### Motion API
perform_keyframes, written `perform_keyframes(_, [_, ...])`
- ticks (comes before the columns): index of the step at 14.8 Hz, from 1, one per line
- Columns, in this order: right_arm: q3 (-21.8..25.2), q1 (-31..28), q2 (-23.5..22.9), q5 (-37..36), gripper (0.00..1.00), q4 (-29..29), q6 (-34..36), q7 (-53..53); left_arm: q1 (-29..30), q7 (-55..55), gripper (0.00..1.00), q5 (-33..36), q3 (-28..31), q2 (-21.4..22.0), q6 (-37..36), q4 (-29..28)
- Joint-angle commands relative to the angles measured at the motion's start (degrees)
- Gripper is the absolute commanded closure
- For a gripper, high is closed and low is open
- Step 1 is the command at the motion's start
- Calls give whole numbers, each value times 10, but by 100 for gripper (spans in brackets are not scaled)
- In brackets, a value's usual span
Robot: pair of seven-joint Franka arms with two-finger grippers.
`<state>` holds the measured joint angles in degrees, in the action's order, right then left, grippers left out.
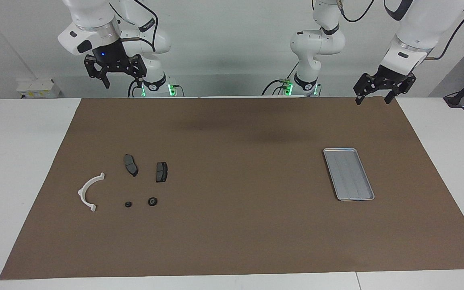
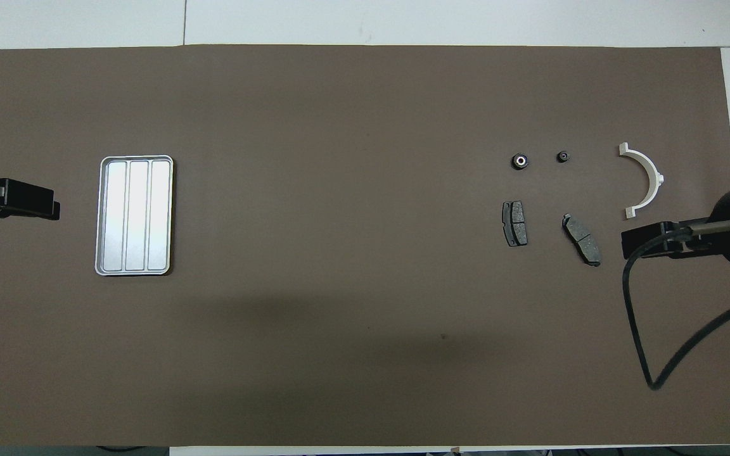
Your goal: Place bearing gear from tray to pile
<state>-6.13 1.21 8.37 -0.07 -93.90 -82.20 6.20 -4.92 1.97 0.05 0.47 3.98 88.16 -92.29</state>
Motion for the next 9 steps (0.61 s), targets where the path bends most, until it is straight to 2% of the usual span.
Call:
perform_keyframes(1, [0, -2, 5, 16, 0, -5, 3, -8, -4, -2, 0, -5, 6, 7, 2, -8])
perform_keyframes(9, [1, -9, 7, 17, 0, -7, 4, -8, -4, -2, 0, -5, 6, 7, 2, -8])
